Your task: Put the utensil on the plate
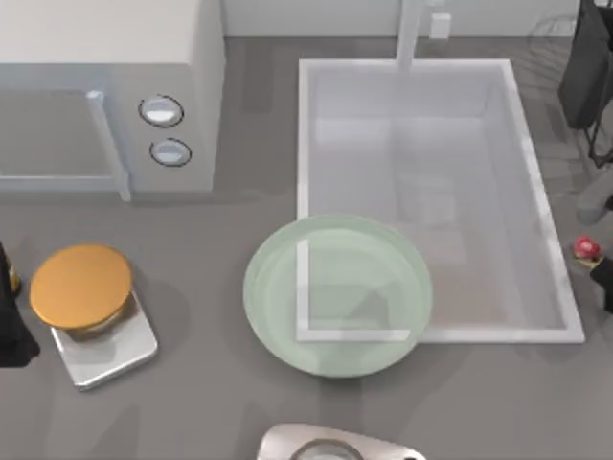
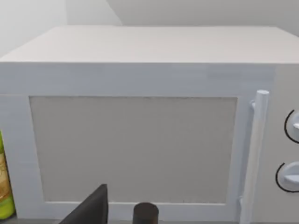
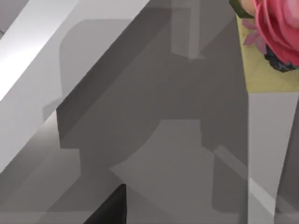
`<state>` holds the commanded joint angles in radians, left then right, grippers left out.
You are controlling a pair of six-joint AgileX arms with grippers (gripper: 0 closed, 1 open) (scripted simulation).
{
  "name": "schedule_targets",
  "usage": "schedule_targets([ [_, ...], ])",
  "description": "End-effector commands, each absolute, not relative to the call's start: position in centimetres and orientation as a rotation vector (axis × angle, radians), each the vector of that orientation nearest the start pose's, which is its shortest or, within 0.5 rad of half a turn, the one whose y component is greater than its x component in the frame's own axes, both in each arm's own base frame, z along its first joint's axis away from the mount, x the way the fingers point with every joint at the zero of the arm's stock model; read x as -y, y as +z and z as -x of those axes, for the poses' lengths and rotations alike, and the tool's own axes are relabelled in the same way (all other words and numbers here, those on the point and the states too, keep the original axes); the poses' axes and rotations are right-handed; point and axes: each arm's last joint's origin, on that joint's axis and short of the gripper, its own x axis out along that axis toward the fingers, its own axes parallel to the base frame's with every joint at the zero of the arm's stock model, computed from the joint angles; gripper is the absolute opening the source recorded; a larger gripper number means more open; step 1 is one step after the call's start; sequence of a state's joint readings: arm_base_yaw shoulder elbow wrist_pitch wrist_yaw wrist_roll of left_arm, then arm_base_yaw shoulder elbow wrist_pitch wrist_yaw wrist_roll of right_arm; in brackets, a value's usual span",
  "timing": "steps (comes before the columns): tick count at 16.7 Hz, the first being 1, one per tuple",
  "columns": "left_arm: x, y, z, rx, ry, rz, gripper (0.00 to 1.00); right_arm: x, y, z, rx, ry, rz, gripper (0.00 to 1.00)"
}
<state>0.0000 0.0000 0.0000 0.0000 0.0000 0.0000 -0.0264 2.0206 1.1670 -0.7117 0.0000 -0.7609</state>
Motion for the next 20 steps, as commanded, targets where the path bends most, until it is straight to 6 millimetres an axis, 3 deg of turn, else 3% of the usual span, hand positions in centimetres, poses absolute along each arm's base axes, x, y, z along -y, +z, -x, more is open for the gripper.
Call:
schedule_targets([
  [2,0.1,16.0,-10.6,0.000,0.000,0.000,1.00,0.7,9.3,-34.7,-1.486,0.579,0.580,0.00],
  [9,0.1,16.0,-10.6,0.000,0.000,0.000,1.00,0.7,9.3,-34.7,-1.486,0.579,0.580,0.00],
  [10,0.1,16.0,-10.6,0.000,0.000,0.000,1.00,0.5,11.5,-34.5,-1.464,0.574,0.555,0.00],
  [13,0.1,16.0,-10.6,0.000,0.000,0.000,1.00,0.5,12.6,-34.8,-1.457,0.575,0.559,0.00],
  [20,0.1,16.0,-10.6,0.000,0.000,0.000,1.00,0.5,20.0,-34.7,-1.479,0.582,0.553,0.00],
])
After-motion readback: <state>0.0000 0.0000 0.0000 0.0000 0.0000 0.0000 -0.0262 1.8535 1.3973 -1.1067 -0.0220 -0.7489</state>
